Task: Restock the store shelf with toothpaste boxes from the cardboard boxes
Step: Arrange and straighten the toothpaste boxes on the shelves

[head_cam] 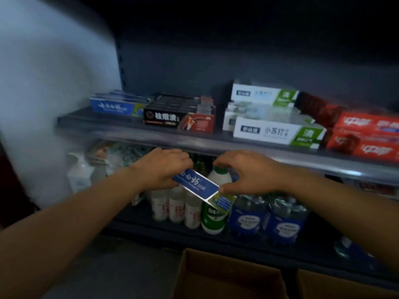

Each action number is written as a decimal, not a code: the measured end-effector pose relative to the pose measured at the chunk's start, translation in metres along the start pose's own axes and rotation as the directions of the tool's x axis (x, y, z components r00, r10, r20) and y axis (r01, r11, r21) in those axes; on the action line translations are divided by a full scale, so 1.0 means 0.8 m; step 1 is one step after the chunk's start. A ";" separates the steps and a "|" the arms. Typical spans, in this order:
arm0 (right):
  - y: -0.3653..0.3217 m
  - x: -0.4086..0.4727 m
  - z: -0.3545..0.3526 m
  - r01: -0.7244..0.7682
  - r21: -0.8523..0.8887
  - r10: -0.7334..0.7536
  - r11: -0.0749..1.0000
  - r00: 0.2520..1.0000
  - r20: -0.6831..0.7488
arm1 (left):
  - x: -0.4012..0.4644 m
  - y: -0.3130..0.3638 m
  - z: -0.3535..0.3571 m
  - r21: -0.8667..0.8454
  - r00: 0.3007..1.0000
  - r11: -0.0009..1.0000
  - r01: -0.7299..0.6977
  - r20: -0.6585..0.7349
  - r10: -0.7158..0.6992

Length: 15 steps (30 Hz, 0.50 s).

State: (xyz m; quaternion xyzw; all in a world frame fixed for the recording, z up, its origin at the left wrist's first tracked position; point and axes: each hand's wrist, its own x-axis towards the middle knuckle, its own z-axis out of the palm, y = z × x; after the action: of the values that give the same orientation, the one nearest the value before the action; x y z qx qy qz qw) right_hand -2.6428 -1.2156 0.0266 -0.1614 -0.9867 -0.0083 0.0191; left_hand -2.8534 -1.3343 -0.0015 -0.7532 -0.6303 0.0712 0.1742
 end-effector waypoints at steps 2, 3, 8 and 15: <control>-0.014 0.019 -0.026 0.031 -0.013 -0.031 0.999 0.999 -0.017 | -0.016 -0.026 -0.025 0.012 0.998 0.999 0.050 -0.047 -0.049; -0.021 0.028 -0.040 0.047 -0.014 -0.047 0.999 0.998 -0.031 | -0.024 -0.040 -0.037 0.013 0.995 0.997 0.072 -0.072 -0.071; -0.052 0.082 -0.091 0.088 -0.051 -0.093 0.995 0.990 -0.104 | -0.061 -0.103 -0.079 0.057 0.970 0.985 0.165 -0.188 -0.152; -0.089 0.163 -0.153 0.108 -0.092 -0.122 0.990 0.979 -0.163 | -0.093 -0.193 -0.101 0.146 0.903 0.944 0.295 -0.365 -0.226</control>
State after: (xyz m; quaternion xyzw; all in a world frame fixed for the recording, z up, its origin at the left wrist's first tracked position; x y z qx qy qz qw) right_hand -2.7850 -1.2445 0.1534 -0.1035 -0.9880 -0.0640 0.0948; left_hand -2.9844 -1.3982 0.1198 -0.6417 -0.6752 -0.0230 0.3631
